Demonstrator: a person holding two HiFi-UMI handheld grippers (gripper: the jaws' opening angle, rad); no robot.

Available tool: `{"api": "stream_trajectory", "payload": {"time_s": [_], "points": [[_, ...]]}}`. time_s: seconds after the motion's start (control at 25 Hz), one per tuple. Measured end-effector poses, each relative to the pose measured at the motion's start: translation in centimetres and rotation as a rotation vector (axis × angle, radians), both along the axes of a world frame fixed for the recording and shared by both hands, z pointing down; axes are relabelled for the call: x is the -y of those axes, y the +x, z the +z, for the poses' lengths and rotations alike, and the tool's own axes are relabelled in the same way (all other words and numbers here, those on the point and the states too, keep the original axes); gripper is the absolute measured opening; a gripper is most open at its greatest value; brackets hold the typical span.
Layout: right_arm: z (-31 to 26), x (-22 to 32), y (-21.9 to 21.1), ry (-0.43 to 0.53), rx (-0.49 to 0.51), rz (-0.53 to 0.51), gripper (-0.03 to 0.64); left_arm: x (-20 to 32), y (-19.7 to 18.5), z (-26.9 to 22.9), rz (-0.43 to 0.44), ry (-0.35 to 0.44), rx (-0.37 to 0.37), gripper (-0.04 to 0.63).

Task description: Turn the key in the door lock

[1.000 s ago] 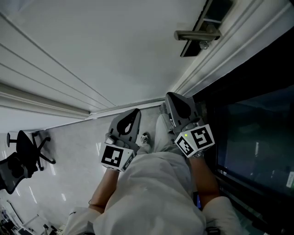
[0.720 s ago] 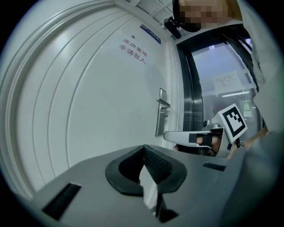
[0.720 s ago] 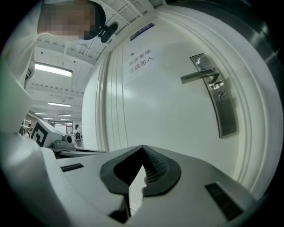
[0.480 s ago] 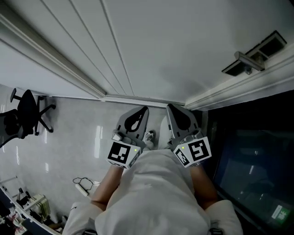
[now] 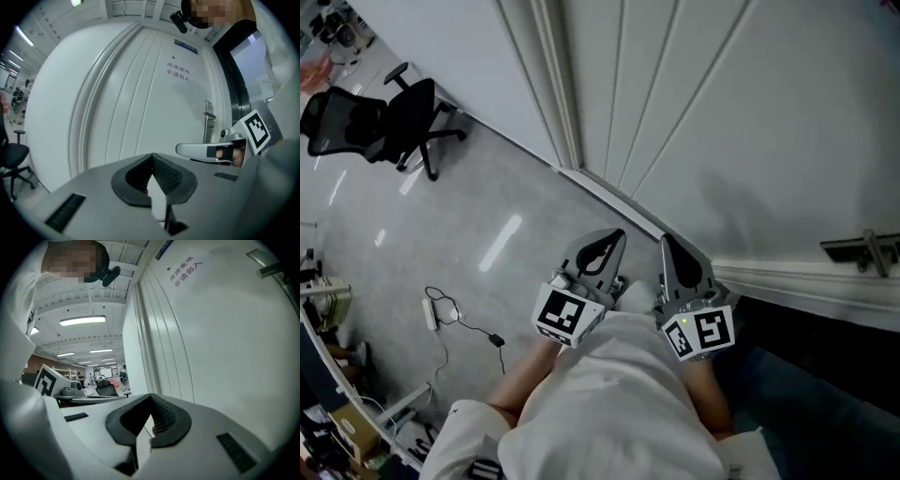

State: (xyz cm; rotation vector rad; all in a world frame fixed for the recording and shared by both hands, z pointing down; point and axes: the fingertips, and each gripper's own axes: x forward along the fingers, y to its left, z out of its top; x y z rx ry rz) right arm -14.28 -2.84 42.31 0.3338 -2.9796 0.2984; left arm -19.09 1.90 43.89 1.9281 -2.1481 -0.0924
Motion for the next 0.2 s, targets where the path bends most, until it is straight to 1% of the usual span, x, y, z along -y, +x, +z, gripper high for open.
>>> {"api": "stream_trajectory", "payload": {"time_s": [0.08, 0.2], "points": [[0.8, -0.9, 0.4, -0.014, -0.018, -0.007, 0.002, -0.5, 0.3, 0.7, -0.005, -0.013, -0.018, 0.003], [2.2, -2.4, 1.0, -0.034, -0.056, 0.007, 0.002, -1.7, 1.2, 1.6, 0.017, -0.032, -0.044, 0.003]]}}
